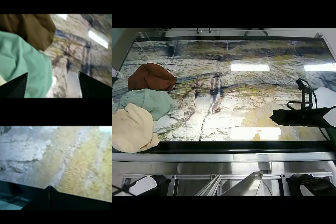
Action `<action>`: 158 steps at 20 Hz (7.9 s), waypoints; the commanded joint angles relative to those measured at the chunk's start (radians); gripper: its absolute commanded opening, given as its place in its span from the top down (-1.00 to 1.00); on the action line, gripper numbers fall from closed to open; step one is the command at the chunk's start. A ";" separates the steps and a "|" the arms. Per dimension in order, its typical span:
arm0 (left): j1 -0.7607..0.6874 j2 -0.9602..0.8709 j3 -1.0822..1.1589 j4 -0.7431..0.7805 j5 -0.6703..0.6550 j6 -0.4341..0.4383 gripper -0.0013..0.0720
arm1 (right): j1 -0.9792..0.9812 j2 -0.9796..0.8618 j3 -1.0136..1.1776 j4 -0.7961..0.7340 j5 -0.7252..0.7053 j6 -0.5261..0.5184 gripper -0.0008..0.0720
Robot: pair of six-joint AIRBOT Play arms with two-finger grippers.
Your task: Fold the shirts.
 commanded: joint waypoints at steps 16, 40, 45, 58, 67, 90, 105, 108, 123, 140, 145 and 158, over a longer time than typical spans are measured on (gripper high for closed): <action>-0.297 -0.888 0.873 -0.079 -0.076 -0.073 0.92 | 0.001 0.001 0.000 0.000 -0.034 0.001 0.91; -0.955 -0.648 0.766 -0.225 -0.448 -0.200 -0.83 | -0.011 0.001 0.000 -0.023 0.045 -0.003 -0.13; -0.817 -0.688 0.710 -0.101 -0.580 -0.256 -0.47 | -0.010 -0.039 -0.066 0.003 0.091 -0.002 -0.40; -0.858 -0.628 0.137 0.034 -0.267 -0.175 -0.47 | -0.011 -0.410 -0.145 0.178 -0.148 -0.083 -0.17; -0.932 -0.585 0.325 0.028 -0.349 -0.154 0.95 | -0.047 -0.340 0.002 0.239 -0.073 -0.282 0.92; -0.843 0.073 0.152 0.193 -0.338 -0.165 0.90 | -0.333 -0.212 0.517 0.217 0.241 -0.316 0.92; -0.542 -0.287 0.002 0.192 -0.457 -0.201 -1.00 | -0.252 -0.524 0.209 0.315 0.341 -0.354 -0.40; -0.540 -0.240 -0.208 0.192 -0.370 -0.168 -1.00 | -0.109 -0.509 0.042 0.423 0.215 -0.415 -0.40; -0.711 -0.372 -0.383 0.023 -0.164 0.003 0.80 | 0.156 -0.728 -0.005 0.918 -0.063 -0.678 0.91; -0.282 0.451 0.657 -0.054 -0.431 -0.076 0.91 | -0.720 0.150 0.766 0.893 0.162 -0.592 0.92; -0.201 0.386 1.057 -0.063 -0.308 -0.063 0.91 | -0.766 0.168 0.935 0.780 0.139 -0.512 0.92; -0.738 -0.497 0.587 0.086 -0.181 0.128 0.91 | -0.458 -0.201 0.076 0.635 -0.312 -0.681 0.92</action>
